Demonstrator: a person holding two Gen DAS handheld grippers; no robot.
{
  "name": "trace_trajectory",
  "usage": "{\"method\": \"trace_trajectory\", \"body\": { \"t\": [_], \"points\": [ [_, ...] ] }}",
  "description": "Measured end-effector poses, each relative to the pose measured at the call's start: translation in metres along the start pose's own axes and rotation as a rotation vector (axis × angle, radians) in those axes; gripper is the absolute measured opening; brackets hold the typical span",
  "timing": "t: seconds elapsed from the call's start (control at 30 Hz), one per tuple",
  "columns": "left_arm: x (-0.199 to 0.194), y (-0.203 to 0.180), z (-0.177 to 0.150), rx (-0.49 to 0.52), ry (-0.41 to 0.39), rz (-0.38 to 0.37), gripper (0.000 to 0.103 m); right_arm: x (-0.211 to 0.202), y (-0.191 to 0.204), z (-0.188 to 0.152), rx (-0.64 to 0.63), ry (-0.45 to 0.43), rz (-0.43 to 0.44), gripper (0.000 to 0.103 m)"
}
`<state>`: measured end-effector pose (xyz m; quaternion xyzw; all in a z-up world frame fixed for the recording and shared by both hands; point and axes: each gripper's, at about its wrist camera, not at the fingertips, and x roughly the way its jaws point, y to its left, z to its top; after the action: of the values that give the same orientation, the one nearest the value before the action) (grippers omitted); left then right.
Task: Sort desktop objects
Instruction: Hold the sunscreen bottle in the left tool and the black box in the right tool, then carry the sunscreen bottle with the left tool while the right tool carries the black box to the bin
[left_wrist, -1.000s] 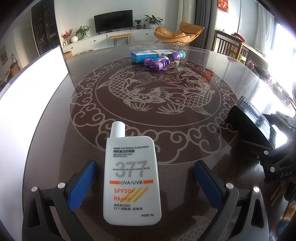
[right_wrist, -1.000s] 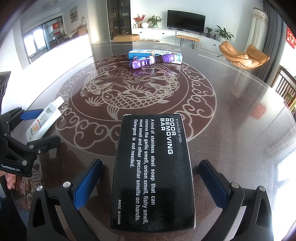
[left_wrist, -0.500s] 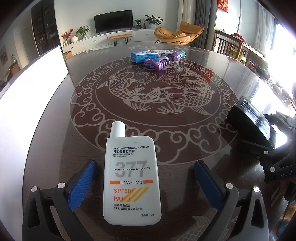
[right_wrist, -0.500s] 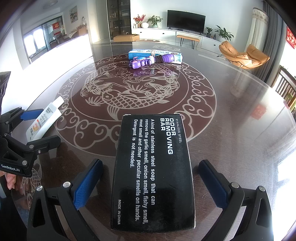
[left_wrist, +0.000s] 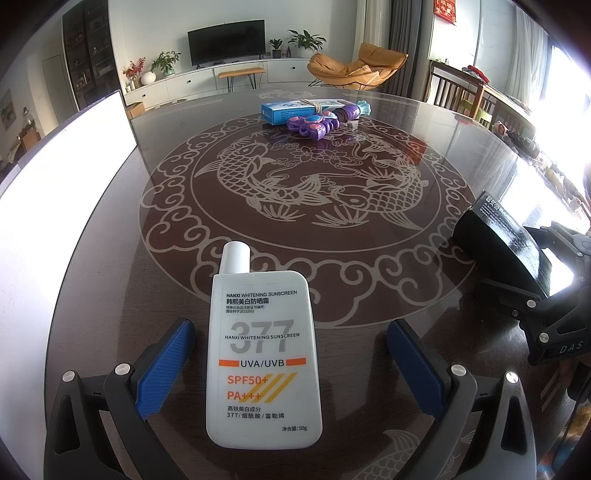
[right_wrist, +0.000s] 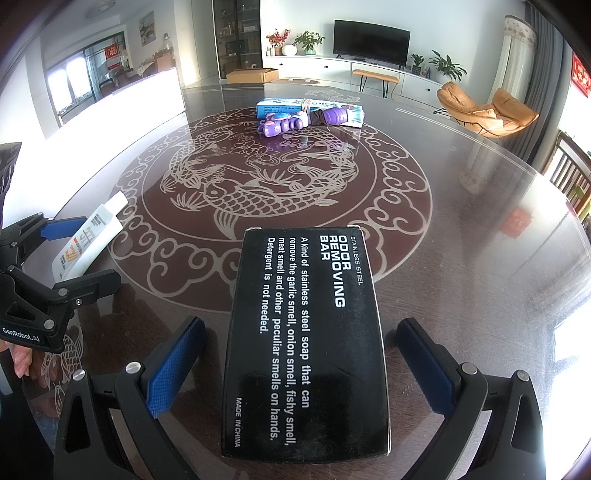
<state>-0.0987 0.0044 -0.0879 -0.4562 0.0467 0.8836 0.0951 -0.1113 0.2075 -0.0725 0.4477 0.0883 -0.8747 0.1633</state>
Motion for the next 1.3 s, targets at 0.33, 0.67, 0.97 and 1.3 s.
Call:
{"method": "trace_trajectory", "body": {
  "t": [0.33, 0.67, 0.97, 1.3],
  "points": [
    [-0.008, 0.000, -0.005, 0.023, 0.019, -0.012, 0.103, 0.000, 0.000, 0.000, 0.000, 0.000, 0.000, 0.103],
    [-0.037, 0.028, -0.023, -0.048, -0.058, -0.106, 0.051, -0.007, -0.009, 0.021, 0.034, 0.162, 0.016, 0.059],
    [-0.127, 0.070, -0.029, -0.222, -0.231, -0.132, 0.051, -0.055, 0.017, 0.049, -0.009, 0.071, 0.074, 0.059],
    [-0.223, 0.217, -0.005, -0.362, -0.291, 0.049, 0.051, -0.083, 0.180, 0.194, -0.200, -0.146, 0.281, 0.059]
  ]
}}
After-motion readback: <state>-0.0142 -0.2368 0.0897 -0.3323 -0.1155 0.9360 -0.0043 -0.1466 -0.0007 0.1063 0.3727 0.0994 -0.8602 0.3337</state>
